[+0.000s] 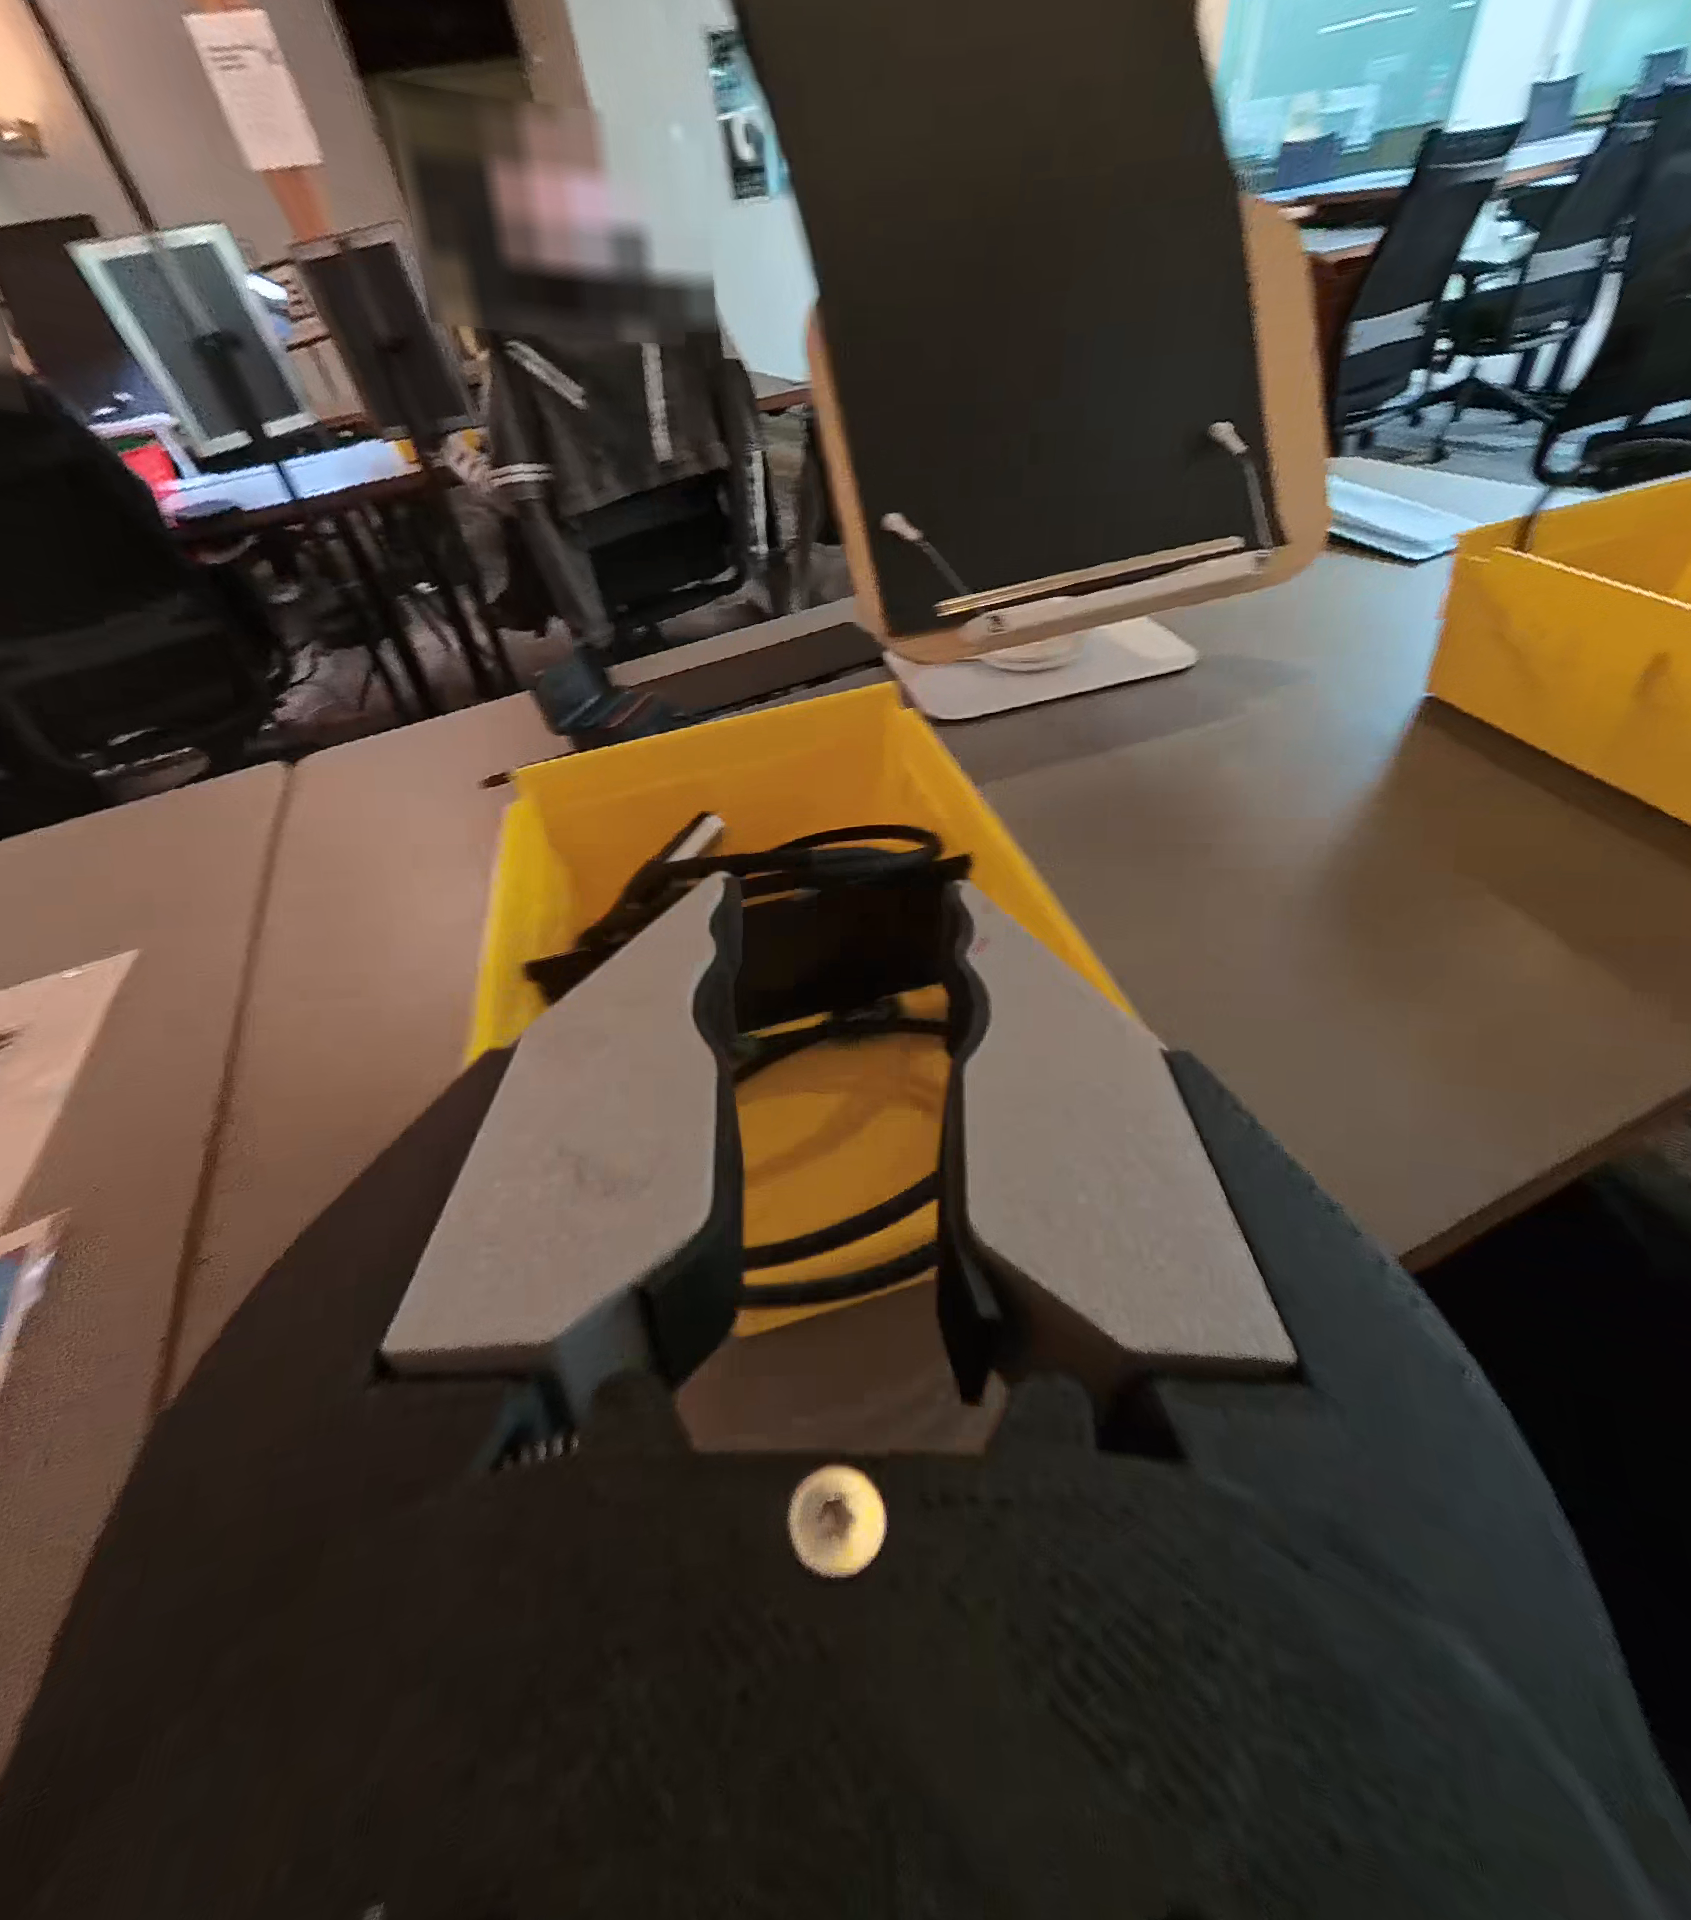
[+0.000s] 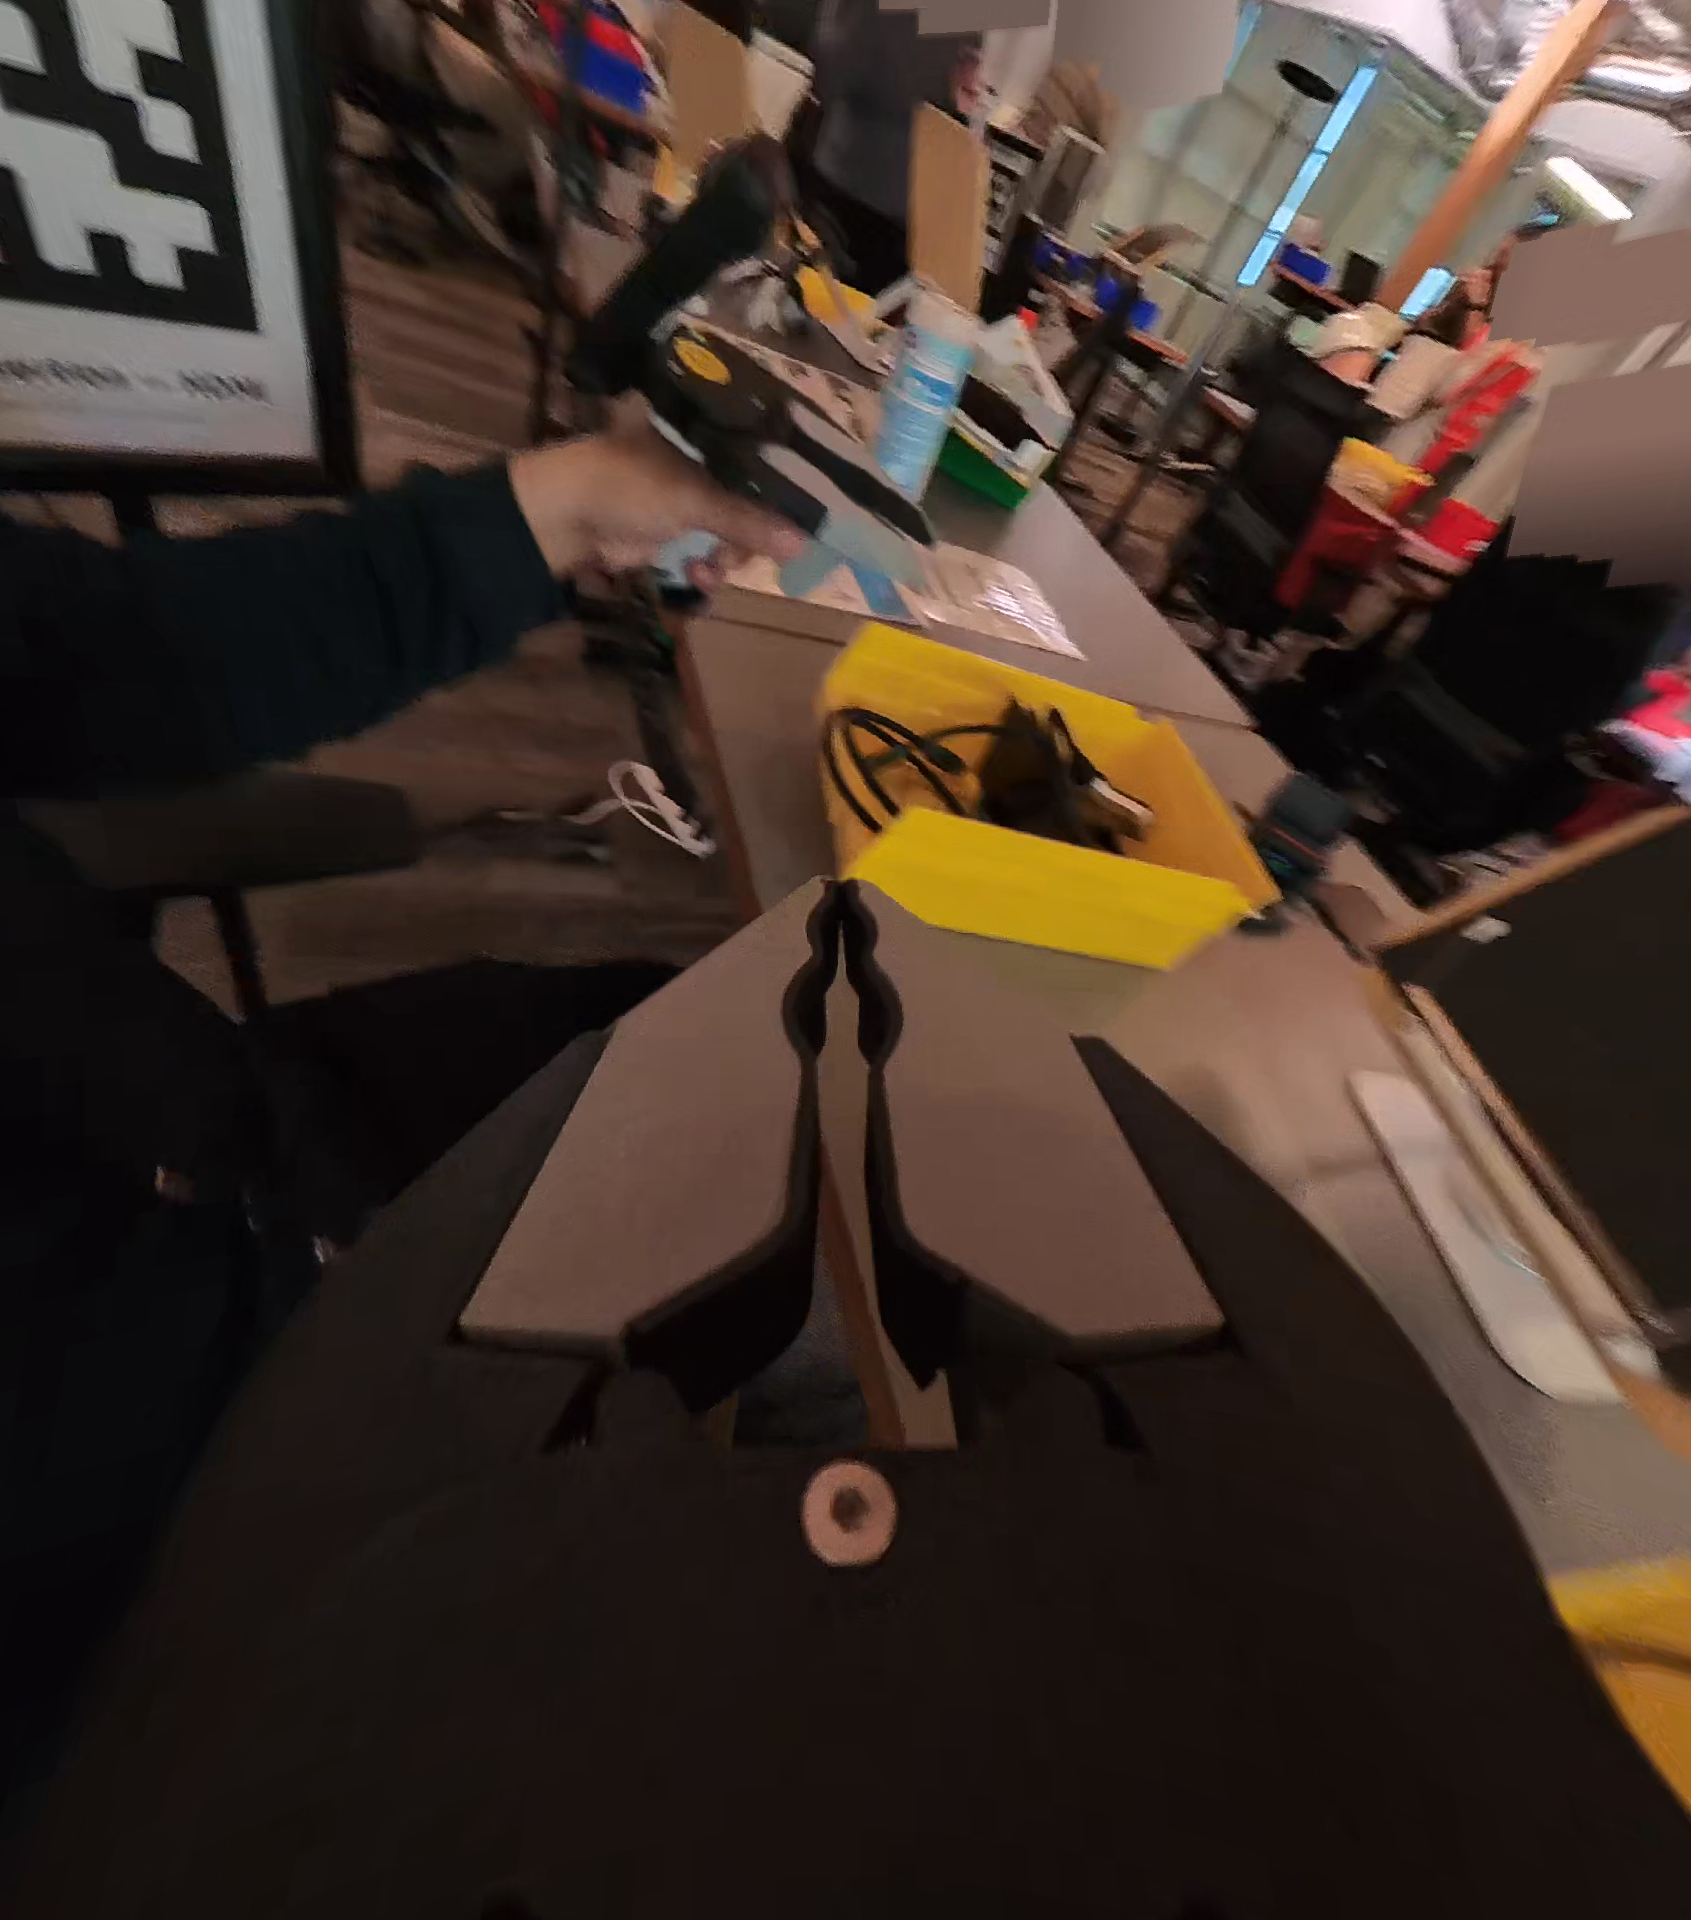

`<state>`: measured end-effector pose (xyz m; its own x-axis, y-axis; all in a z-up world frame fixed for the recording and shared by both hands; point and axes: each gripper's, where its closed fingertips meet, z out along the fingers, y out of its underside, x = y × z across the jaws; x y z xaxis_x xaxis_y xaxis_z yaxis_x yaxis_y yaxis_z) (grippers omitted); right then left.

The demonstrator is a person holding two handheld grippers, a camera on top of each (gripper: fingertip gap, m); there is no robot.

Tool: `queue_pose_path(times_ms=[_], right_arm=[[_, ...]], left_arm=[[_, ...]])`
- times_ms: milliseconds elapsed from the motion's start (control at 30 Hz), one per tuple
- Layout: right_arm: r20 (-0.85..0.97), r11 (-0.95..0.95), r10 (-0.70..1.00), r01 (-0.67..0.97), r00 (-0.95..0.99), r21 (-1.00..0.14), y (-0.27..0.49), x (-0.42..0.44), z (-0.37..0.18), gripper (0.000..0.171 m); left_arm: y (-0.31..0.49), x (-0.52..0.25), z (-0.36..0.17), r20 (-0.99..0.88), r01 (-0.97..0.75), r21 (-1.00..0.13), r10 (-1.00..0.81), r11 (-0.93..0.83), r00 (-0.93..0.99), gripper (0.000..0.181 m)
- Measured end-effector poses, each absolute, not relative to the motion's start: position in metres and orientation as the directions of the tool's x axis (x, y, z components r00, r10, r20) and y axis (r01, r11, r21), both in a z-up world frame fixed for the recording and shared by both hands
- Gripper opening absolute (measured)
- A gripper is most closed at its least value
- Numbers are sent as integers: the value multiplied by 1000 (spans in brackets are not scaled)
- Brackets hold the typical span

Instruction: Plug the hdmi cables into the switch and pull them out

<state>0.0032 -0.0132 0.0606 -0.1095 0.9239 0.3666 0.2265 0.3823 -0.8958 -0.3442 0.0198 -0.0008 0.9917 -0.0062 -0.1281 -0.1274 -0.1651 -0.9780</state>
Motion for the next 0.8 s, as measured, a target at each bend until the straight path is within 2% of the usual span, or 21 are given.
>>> queue_pose_path(times_ms=[100,167,300,533,800], right_arm=[[271,312,942,215,-198,-926,-27,-49,33,5],[234,292,944,265,-231,-919,-30,-74,6,10],[210,263,963,398,-172,-879,-6,-105,-36,17],[109,115,993,430,-39,-895,42,-133,-56,29],[75,53,997,470,29,-881,70,-138,-81,39]], left_arm=[[32,-310,-7,-124,-135,-979,-77,-152,989,34],[36,-298,-13,-128,-143,-979,-109,-146,986,33],[43,-289,-17,-94,-113,-986,-148,-125,984,34],[58,-291,-21,-76,-100,-985,-168,-139,983,37],[70,-293,-41,-36,-72,-978,-182,-194,983,39]])
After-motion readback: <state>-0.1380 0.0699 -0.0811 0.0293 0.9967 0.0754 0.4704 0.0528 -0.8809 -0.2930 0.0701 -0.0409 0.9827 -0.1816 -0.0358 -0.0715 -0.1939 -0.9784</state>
